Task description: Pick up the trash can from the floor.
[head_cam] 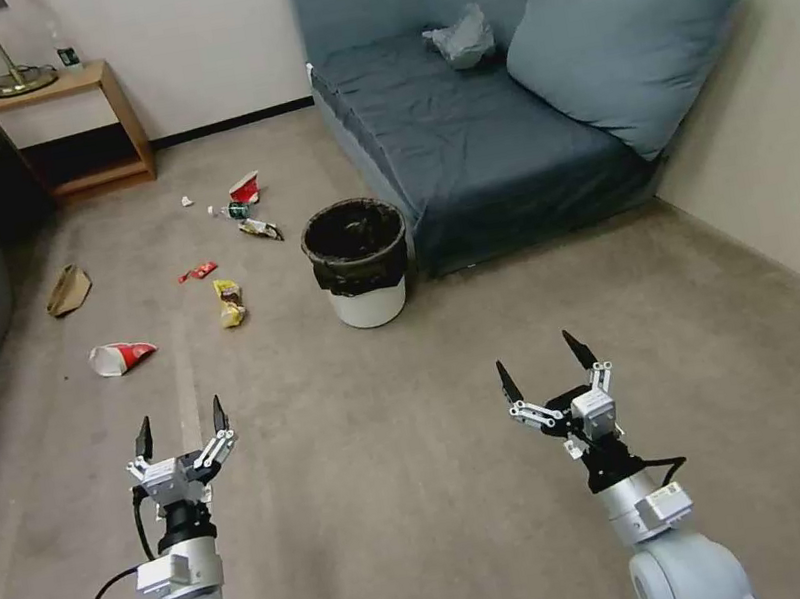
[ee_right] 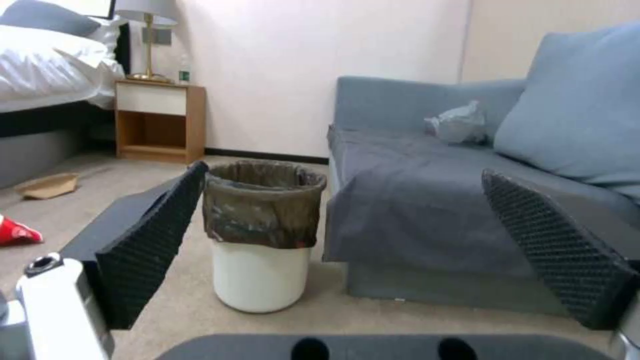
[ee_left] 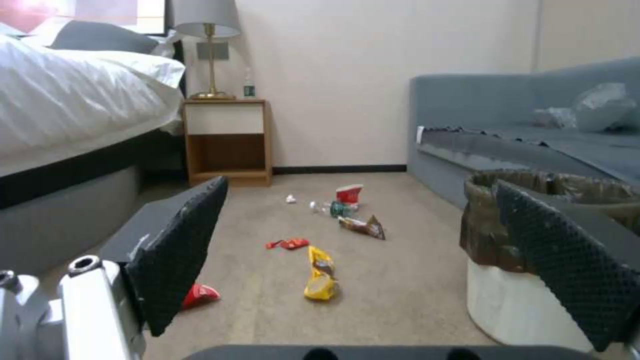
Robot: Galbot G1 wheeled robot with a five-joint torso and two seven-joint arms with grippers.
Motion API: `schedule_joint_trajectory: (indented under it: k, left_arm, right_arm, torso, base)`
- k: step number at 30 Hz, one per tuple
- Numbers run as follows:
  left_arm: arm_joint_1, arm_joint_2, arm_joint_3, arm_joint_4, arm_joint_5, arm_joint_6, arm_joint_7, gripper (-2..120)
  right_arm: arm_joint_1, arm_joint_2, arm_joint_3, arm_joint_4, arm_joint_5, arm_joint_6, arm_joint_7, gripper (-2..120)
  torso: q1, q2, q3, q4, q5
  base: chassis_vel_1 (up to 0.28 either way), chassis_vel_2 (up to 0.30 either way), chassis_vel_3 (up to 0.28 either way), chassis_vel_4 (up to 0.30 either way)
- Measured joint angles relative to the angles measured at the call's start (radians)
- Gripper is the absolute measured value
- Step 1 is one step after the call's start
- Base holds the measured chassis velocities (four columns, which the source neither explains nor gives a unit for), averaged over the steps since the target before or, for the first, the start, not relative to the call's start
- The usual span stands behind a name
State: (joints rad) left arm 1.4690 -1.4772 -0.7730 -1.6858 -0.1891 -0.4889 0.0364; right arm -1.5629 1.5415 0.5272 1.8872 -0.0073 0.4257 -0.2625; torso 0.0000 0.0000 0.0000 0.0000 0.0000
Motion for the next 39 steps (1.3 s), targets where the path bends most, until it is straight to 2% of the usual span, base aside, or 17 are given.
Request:
schedule_joint_trajectory:
  k: [39]
  left_arm:
    - [-0.003,-0.002,0.004,-0.006,0.000,0.007,0.000,97]
  right_arm:
    - [0.009,-0.003,0.002,-0.012,0.003,0.001,-0.013,100]
  torso:
    - [0.000,0.000,0.000,0.0000,0.0000]
  base:
    - [-0.090,0.089,0.093,-0.086]
